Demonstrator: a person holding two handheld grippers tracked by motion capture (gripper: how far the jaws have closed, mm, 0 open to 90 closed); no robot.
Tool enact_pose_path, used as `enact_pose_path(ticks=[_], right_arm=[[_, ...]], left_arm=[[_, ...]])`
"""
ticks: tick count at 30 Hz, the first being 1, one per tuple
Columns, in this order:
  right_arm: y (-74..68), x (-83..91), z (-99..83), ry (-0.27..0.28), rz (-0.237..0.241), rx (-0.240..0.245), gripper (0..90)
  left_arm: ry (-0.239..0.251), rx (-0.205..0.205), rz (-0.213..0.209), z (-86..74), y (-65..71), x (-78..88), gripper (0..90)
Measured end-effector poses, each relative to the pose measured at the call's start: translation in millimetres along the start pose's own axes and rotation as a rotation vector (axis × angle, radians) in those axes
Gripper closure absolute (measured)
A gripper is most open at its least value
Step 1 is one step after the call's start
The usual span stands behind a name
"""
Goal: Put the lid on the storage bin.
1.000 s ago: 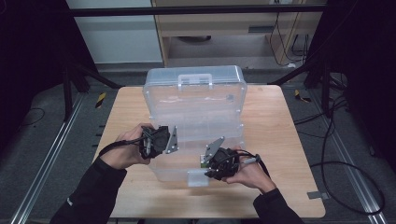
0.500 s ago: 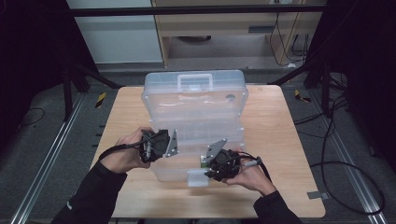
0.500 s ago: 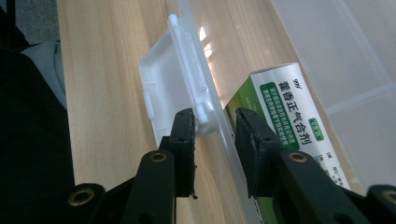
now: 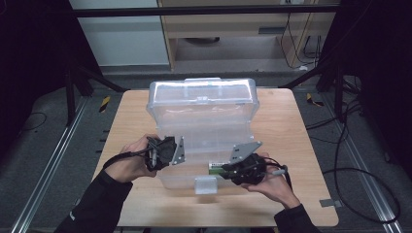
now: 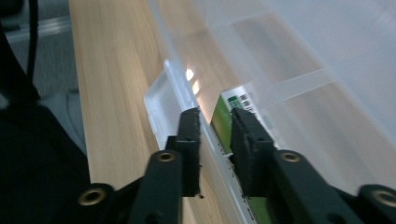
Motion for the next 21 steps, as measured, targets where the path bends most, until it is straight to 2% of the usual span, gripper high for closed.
enact_pose_path(ticks=[4,7,10,14,21], right_arm=[[6.3,26.0,0.4,0.140,-0.006,-0.065,83.4],[15.7,42.5,2.4,0.246,-0.040,-0.132,86.6],[27.2,54.2,4.1,0.330,-0.085,-0.214,88.6],[44.9,60.5,6.0,0.388,-0.148,-0.310,90.0],[70.0,62.4,14.0,0.445,-0.210,-0.385,90.0]], left_arm=[[-0.010,0.002,-0.006,1.3,-0.2,0.0,82.8],[-0.011,0.003,-0.007,1.5,0.4,-0.1,82.8],[-0.012,0.006,-0.007,1.6,-0.1,-0.1,82.8],[-0.013,0.006,-0.009,1.8,-0.4,-0.1,82.8],[-0.020,0.008,-0.015,2.4,-0.2,-0.1,82.8]])
Point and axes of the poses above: each handheld gripper's, and its own axes: x roughly backward along the jaws, z roughly out of its top, y roughly to its right, the point moved 2 cm from there along -x, roughly forward along the jaws, and after that the axes turned 15 degrees about -x, right-handed, at the moved point
